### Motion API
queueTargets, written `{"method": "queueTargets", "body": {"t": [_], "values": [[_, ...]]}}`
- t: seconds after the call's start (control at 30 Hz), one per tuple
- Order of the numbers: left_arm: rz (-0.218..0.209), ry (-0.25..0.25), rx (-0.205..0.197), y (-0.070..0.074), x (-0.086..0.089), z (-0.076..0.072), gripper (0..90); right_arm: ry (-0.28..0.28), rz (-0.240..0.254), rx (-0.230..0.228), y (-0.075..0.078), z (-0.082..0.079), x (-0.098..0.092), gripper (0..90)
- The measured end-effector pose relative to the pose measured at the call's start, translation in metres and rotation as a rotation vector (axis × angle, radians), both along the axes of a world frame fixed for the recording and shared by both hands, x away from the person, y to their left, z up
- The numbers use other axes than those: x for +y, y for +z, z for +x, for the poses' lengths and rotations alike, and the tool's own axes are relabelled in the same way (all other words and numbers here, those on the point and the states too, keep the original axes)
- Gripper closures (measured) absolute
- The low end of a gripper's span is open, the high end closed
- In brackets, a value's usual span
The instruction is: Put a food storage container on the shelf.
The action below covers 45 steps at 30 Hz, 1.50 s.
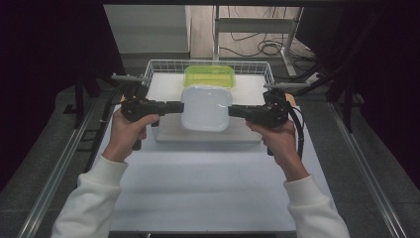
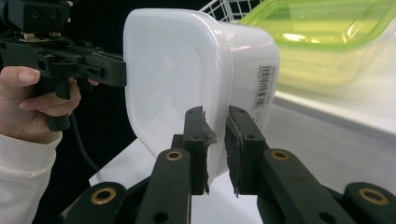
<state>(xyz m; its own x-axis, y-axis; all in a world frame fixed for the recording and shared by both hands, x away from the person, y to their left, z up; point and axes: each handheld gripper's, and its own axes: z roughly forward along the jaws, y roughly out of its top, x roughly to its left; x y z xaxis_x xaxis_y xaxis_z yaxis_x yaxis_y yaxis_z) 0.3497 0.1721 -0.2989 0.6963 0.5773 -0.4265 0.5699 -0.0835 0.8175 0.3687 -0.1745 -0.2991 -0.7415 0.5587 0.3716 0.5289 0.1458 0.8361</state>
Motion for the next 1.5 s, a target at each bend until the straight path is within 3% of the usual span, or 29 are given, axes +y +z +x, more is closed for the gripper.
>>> {"method": "queueTargets", "body": {"t": [0.33, 0.7, 0.9, 1.1, 1.23, 1.37, 1.5], "values": [[-0.006, 0.010, -0.026, 0.024, 0.000, 0.025, 80.3, -0.009, 0.003, -0.017, 0.029, 0.024, 0.002, 78.2], [-0.029, 0.020, -0.012, 0.039, 0.003, 0.061, 79.9, -0.015, 0.032, -0.022, 0.051, 0.057, 0.003, 78.5], [-0.035, 0.029, 0.020, 0.043, 0.004, 0.087, 79.8, -0.028, 0.033, 0.014, 0.057, 0.082, 0.005, 78.4], [-0.041, 0.030, 0.078, 0.042, 0.005, 0.106, 79.7, -0.034, 0.053, 0.067, 0.053, 0.101, 0.006, 78.4], [-0.033, 0.036, 0.100, 0.039, 0.006, 0.111, 79.7, -0.035, 0.051, 0.096, 0.049, 0.108, 0.007, 78.4], [-0.044, 0.038, 0.109, 0.039, 0.006, 0.113, 79.7, -0.038, 0.056, 0.116, 0.048, 0.112, 0.007, 78.5], [-0.063, 0.041, 0.144, 0.036, 0.008, 0.121, 79.6, -0.046, 0.045, 0.135, 0.051, 0.116, 0.008, 78.5]]}}
